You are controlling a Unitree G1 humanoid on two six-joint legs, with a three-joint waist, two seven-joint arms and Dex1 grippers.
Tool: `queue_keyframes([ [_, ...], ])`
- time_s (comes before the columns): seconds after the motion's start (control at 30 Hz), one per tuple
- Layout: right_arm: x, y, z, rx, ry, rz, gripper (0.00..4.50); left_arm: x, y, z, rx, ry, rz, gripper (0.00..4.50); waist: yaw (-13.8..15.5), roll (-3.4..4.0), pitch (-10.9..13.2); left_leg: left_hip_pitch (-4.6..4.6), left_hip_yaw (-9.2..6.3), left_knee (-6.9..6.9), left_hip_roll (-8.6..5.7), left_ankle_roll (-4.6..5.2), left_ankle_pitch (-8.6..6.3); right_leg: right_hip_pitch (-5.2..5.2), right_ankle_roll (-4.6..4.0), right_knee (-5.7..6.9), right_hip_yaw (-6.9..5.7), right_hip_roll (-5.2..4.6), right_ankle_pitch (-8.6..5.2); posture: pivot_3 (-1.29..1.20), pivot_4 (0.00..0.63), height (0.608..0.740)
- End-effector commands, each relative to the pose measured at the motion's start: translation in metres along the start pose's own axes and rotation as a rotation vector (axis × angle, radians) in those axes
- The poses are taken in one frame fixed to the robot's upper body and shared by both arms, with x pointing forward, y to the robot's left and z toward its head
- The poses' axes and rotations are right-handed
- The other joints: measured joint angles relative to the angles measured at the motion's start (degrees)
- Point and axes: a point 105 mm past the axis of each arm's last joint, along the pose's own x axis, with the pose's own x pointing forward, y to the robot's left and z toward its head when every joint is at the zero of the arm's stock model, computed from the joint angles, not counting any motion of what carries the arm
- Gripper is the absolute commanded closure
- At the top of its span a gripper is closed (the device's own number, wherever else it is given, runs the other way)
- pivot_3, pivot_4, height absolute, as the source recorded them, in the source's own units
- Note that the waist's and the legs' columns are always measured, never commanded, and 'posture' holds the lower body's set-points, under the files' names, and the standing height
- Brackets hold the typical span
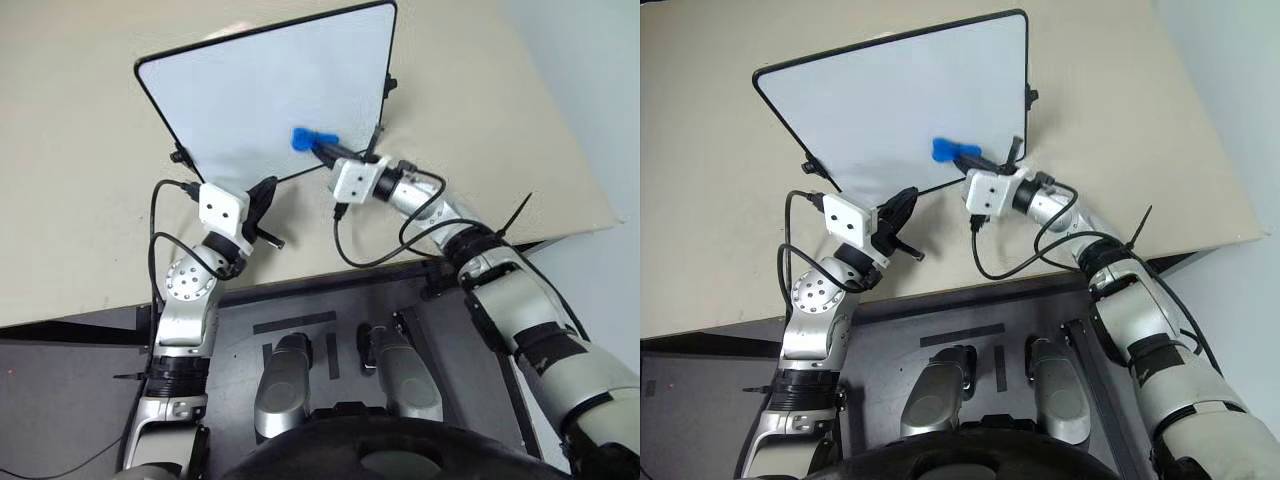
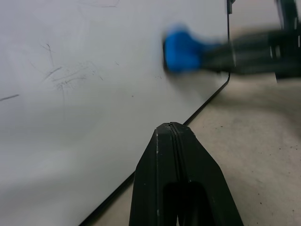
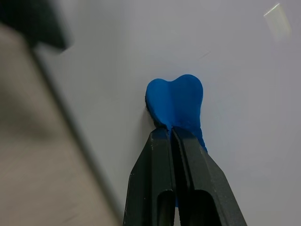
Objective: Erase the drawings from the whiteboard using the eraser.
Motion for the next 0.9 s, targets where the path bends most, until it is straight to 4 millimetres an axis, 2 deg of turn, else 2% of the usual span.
queue_keyframes([
  [0.03, 0.001, -0.007, 0.003, 0.001, -0.010, -0.006, 4.46, 0.001, 0.002, 0.010, 0.026, -0.042, 0.003, 4.50, 0.0, 0.00, 0.0, -0.03, 0.00, 0.01, 0.00, 0.00, 0.00, -0.02, 0.00, 0.00, 0.00, 0.00, 0.00, 0.00, 0.150, 0.740],
  [0.27, -0.006, -0.015, 0.005, 0.006, -0.039, -0.008, 4.46, 0.003, 0.001, 0.011, 0.026, -0.047, -0.001, 4.50, 0.1, 0.00, 0.0, -0.06, 0.01, -0.01, 0.00, 0.00, 0.00, -0.02, 0.11, -0.08, 0.00, 0.00, -0.10, 0.00, 0.150, 0.740],
  [0.37, -0.024, -0.018, 0.007, 0.055, -0.065, 0.046, 4.46, 0.002, 0.002, 0.011, 0.026, -0.048, 0.003, 4.50, 0.3, -0.01, 0.0, -0.11, 0.02, 0.00, 0.00, -0.01, 0.00, -0.02, 0.15, -0.14, 0.00, 0.00, -0.15, 0.00, 0.150, 0.740],
  [0.5, -0.059, -0.016, 0.016, 0.183, -0.061, 0.160, 4.46, -0.002, 0.002, 0.010, 0.024, -0.043, 0.006, 4.50, 0.9, -0.03, 0.0, -0.22, 0.08, 0.04, -0.01, 0.00, -0.10, 0.00, 0.22, -0.21, -0.02, 0.00, -0.27, 0.00, 0.150, 0.740],
  [0.67, -0.098, 0.005, 0.017, 0.350, 0.064, 0.345, 4.46, -0.001, 0.001, 0.009, 0.019, -0.041, -0.004, 4.50, 0.8, -0.06, 0.0, -0.25, 0.14, 0.06, 0.00, 0.04, -0.27, 0.03, 0.27, -0.33, -0.02, 0.01, -0.40, 0.00, 0.150, 0.740],
  [0.8, -0.105, 0.021, 0.008, 0.399, 0.149, 0.388, 4.46, 0.001, -0.001, 0.009, 0.017, -0.041, -0.014, 4.50, 0.2, -0.07, 0.0, -0.05, 0.12, 0.05, 0.00, 0.06, -0.20, 0.18, 0.29, -0.37, 0.00, 0.06, -0.42, 0.00, 0.150, 0.740],
  [0.9, -0.103, 0.024, 0.007, 0.442, 0.169, 0.389, 3.77, 0.001, 0.000, 0.009, 0.018, -0.041, -0.016, 4.50, 0.2, -0.06, 0.0, 0.04, 0.09, 0.07, 0.00, 0.12, -0.02, 0.28, 0.31, -0.32, 0.02, 0.06, -0.38, 0.00, 0.150, 0.740],
])
